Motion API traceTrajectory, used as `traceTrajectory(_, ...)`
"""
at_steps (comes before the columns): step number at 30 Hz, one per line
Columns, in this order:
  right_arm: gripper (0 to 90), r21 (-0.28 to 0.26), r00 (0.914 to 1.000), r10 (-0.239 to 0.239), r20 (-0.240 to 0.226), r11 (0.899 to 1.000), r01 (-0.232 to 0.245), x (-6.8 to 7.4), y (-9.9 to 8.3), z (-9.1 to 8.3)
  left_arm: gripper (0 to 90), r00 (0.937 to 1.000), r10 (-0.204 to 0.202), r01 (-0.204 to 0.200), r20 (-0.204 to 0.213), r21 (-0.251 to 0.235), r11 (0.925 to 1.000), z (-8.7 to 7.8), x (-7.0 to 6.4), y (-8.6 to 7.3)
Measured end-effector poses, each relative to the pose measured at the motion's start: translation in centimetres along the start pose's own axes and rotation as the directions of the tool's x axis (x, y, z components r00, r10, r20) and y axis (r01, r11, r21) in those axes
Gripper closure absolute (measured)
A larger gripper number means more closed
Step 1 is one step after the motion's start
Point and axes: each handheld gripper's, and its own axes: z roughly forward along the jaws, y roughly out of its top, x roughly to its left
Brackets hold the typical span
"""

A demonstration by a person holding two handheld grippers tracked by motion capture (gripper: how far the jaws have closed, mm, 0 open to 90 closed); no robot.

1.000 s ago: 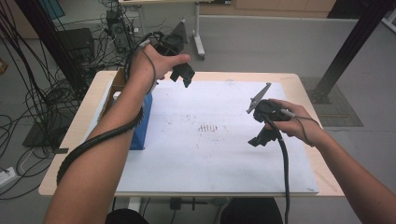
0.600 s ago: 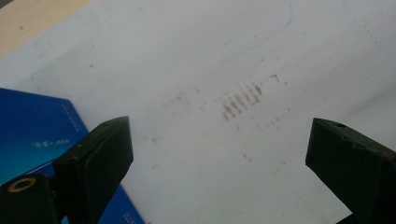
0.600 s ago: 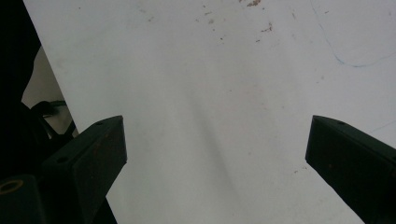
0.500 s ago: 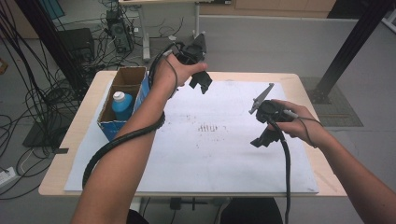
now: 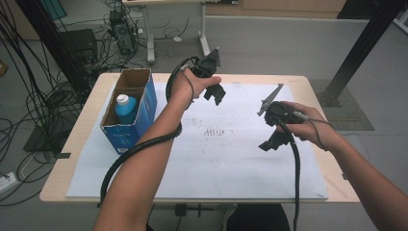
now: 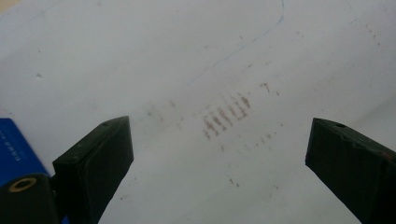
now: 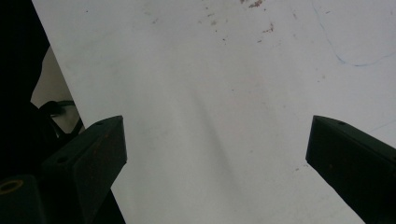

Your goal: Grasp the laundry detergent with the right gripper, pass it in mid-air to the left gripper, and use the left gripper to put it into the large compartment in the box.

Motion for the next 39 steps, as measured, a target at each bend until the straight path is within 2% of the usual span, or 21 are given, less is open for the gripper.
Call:
traceTrajectory(8,4.5,0.009,0.9998,0.016,-0.009,1.000,-0.016,-1.1,0.7,-0.8,8.3,0.9999,-0.015,0.014,0.009,0.028,0.9995,2.6,0.2,-0.3)
traceTrajectory(19,4.2,0.007,0.9998,0.022,-0.002,1.000,-0.022,-2.4,2.2,-3.8,8.8,0.9992,-0.029,0.027,0.028,0.062,0.9977,5.9,-0.4,-0.7)
traceTrajectory(28,4.3,0.012,0.9999,0.011,0.012,1.000,-0.011,-2.6,3.0,-6.1,9.6,0.9985,-0.048,0.046,0.025,0.072,0.9963,7.5,-0.3,-1.2)
traceTrajectory(29,4.2,0.011,0.9998,0.010,0.016,1.000,-0.011,-2.6,3.1,-6.4,9.6,0.9989,-0.040,0.038,0.024,0.085,0.9957,7.6,-0.3,-1.2)
traceTrajectory(39,4.0,0.003,0.9996,0.009,0.027,1.000,-0.009,-2.8,3.8,-8.9,10.1,0.9984,-0.057,0.056,0.007,0.076,0.9955,8.4,0.0,-1.3)
